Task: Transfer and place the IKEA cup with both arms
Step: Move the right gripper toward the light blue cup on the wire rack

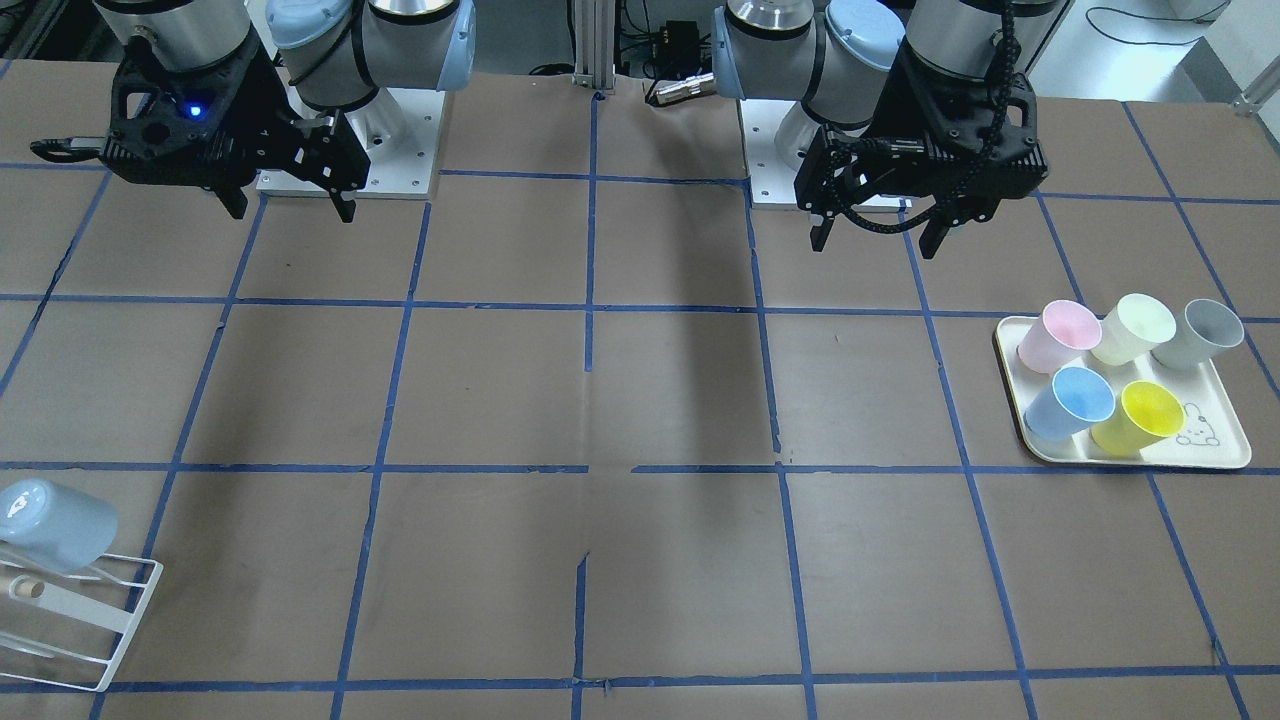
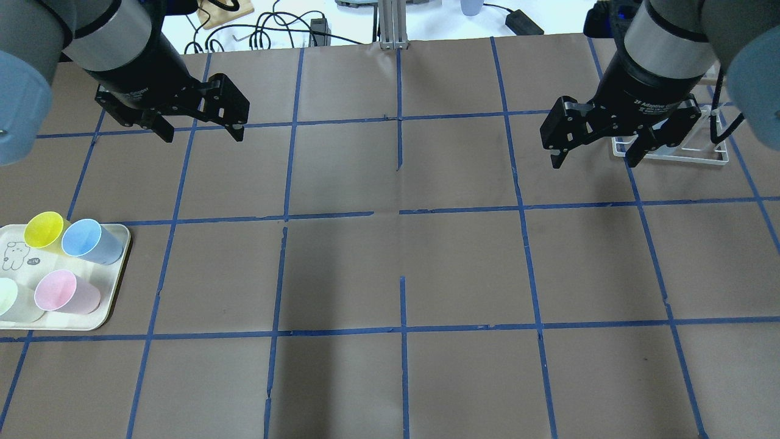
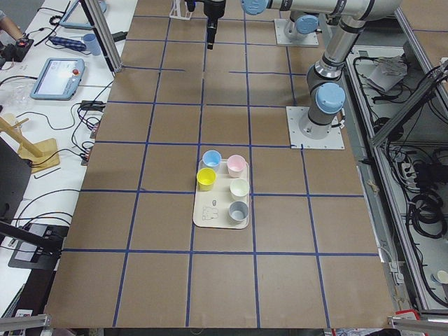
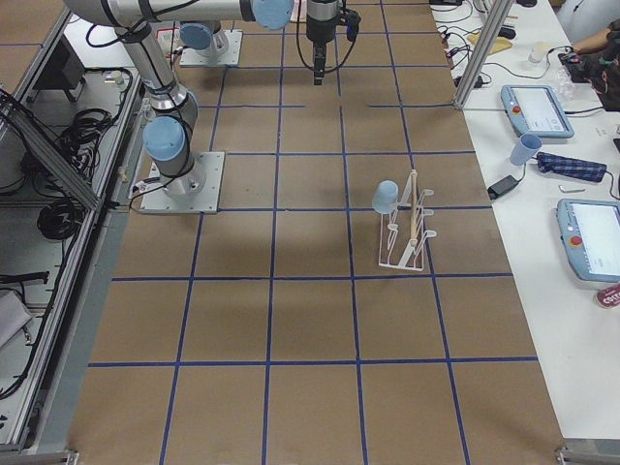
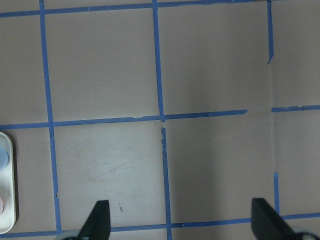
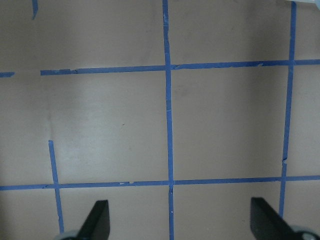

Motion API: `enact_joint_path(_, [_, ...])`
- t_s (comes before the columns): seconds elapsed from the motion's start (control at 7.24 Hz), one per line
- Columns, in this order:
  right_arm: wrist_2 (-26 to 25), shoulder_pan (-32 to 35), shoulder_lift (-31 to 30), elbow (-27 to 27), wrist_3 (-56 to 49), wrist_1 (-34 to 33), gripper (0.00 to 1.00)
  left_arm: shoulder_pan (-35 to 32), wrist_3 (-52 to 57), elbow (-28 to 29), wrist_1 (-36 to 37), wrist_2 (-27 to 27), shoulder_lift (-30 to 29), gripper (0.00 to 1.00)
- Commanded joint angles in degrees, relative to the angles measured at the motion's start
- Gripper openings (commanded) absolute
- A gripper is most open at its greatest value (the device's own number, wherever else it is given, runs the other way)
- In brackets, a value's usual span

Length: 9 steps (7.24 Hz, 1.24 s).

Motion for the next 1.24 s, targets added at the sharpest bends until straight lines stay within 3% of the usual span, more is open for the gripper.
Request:
enact_joint_path(0.0, [0.2, 0.1, 0.0, 0.1, 0.0, 0.0, 1.00, 0.1, 0.0, 0.1, -0.1, 0.0, 0.0, 1.00])
enact_joint_path(1.11, [0.5, -0.3, 0.3, 0.6, 0.2, -0.3, 1.00, 0.1, 0.0, 0.1, -0.1, 0.0, 0.1, 1.00])
